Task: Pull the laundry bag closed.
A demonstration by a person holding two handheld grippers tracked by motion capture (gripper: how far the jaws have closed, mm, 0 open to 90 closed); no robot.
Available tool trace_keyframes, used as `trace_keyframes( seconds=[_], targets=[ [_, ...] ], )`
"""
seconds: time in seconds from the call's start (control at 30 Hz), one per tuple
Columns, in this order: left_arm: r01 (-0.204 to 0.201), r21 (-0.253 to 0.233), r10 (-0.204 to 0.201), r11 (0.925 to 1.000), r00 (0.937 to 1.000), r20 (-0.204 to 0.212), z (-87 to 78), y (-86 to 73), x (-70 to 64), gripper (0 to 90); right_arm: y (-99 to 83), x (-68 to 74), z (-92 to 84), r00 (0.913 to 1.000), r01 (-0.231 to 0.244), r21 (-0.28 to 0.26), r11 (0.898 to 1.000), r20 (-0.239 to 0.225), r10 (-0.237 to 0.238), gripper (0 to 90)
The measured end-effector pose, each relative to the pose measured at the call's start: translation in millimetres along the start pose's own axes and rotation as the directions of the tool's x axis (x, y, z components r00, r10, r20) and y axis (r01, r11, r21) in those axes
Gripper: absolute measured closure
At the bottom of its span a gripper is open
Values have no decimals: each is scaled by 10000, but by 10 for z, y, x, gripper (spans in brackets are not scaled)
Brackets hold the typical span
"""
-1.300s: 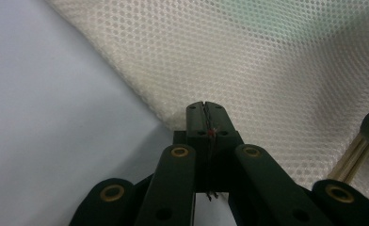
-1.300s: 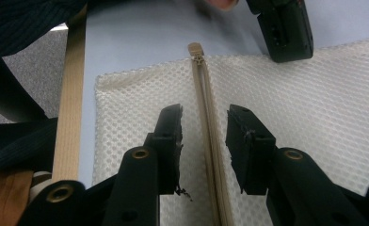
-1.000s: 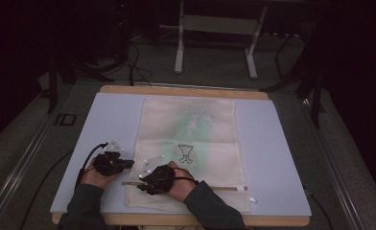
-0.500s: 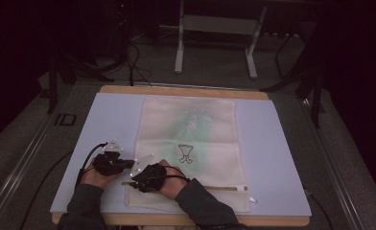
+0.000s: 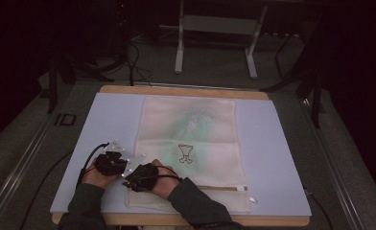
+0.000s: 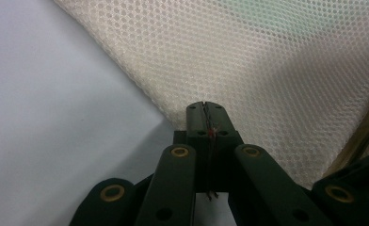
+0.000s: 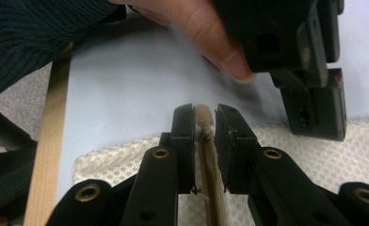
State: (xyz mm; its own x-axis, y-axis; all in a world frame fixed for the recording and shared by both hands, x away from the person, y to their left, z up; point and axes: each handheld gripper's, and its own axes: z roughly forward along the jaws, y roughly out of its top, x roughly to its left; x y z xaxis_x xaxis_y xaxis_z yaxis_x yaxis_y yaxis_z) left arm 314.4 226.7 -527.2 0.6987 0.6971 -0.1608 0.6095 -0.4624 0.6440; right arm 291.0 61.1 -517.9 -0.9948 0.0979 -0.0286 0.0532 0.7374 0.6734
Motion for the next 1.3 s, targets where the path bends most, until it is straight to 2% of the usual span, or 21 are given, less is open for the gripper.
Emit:
trace_keyframes(
  seconds=[0.27, 0.37, 0.57, 0.67, 0.83, 1.03, 1.3],
  targets=[
    [121, -35, -121, 9999, 9999, 113, 1, -6, 23, 897, 52, -12, 113, 9999, -100, 86, 9999, 140, 99, 778],
    [268, -78, -266, 9996, 9994, 236, 1, -15, 42, 896, 71, -9, 171, 9998, -20, 280, 9996, 223, 14, 783],
    [312, -58, -310, 9995, 9992, 240, 2, -15, 41, 897, 95, -15, 236, 9997, -63, 422, 9991, 229, 53, 801],
    [328, -54, -327, 9994, 9991, 252, 1, -15, 43, 896, 97, -25, 234, 9998, -125, 442, 9989, 147, 119, 813],
    [466, -96, -463, 9989, 9983, 349, 2, -20, 56, 896, 87, 18, 223, 9992, 225, 336, 9992, 314, -236, 815],
    [509, -113, -504, 9986, 9979, 402, 3, -21, 64, 896, 71, 4, 161, 9999, 82, -19, 10000, 141, -82, 814],
    [619, -153, -612, 9980, 9972, 441, 5, -23, 65, 897, 59, 8, 98, 9997, 125, -47, 9999, 187, -124, 814]
  ],
)
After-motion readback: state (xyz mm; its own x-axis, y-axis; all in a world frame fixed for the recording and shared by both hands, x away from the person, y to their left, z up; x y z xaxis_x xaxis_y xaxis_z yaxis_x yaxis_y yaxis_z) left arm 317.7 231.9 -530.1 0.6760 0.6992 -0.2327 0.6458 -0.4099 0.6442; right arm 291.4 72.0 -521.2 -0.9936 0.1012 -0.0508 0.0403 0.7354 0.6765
